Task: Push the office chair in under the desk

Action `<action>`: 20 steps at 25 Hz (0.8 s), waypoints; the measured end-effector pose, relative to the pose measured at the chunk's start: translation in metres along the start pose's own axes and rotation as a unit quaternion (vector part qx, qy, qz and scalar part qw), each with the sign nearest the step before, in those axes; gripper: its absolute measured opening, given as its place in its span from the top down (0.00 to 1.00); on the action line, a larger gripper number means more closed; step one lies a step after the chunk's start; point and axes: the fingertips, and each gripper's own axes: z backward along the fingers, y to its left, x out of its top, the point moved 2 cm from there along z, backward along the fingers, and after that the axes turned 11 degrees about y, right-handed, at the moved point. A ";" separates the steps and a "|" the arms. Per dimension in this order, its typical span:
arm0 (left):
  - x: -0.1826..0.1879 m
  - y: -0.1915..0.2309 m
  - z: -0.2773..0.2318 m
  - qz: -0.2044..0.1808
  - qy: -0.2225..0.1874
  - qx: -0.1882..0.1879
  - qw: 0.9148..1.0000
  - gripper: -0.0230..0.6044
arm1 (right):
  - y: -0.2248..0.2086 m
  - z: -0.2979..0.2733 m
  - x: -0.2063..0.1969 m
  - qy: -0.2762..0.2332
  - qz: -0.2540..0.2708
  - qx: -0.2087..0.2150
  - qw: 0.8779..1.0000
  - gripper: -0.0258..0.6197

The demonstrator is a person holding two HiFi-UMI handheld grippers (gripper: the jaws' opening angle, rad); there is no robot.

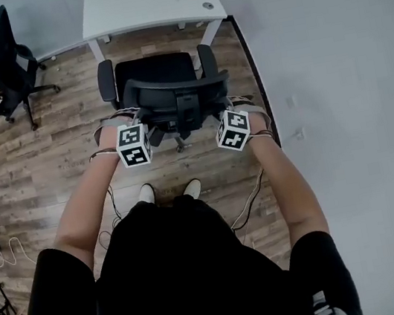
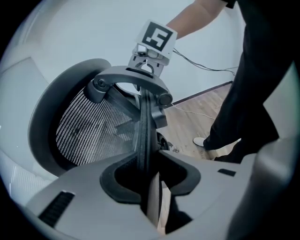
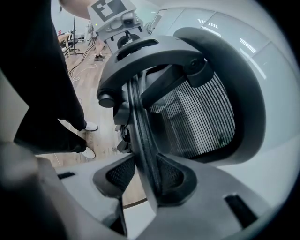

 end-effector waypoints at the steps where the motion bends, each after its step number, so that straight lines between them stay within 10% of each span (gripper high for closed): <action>1: 0.000 0.005 -0.003 0.003 0.000 0.002 1.000 0.79 | -0.006 -0.003 0.000 0.001 0.001 0.002 1.000 0.75; 20: -0.005 0.095 -0.044 0.040 0.039 0.001 0.998 0.78 | -0.094 -0.041 0.007 -0.045 0.037 -0.025 0.998 0.75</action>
